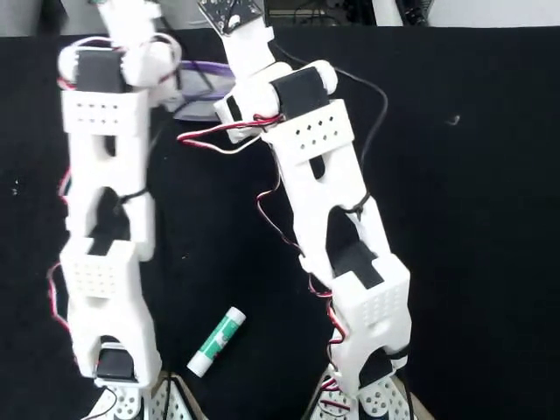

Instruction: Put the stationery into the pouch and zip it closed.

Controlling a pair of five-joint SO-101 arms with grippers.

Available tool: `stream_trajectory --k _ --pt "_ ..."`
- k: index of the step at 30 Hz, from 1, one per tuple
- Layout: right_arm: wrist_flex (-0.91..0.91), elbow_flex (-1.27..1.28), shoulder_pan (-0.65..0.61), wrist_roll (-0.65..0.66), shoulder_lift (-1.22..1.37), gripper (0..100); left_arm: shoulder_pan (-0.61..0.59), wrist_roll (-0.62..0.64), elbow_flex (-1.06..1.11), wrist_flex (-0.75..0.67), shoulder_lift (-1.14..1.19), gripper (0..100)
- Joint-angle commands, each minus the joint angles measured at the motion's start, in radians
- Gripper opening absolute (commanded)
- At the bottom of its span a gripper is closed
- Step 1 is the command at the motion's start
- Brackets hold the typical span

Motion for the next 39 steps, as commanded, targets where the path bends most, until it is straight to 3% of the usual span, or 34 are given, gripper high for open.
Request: stream_trajectory --k 1,8,13,22,27,36,39 --pt "0.063 -0.101 0.009 -0.011 -0.019 1.4 -0.122 0.006 -0.125 0.000 -0.077 3" --pt "0.087 -0.120 -0.005 -0.003 -0.018 1.2 -0.337 0.005 -0.269 0.005 -0.072 3" --pt "0.092 0.012 -0.043 0.006 -0.025 1.5 -0.397 0.005 -0.286 0.002 -0.072 3" --pt "0.089 0.437 -0.180 0.417 -0.226 1.5 -0.438 0.005 -0.285 0.000 -0.072 3" --pt "0.084 0.667 -0.265 0.543 -0.363 1.6 -0.446 0.005 -0.285 0.000 -0.072 3" --pt "-0.037 1.020 -0.278 0.715 -0.407 1.6 -0.446 0.005 -0.283 0.005 -0.072 3" --pt "-0.049 1.087 -0.293 0.769 -0.407 6.0 -0.446 0.005 -0.283 0.005 -0.072 3"
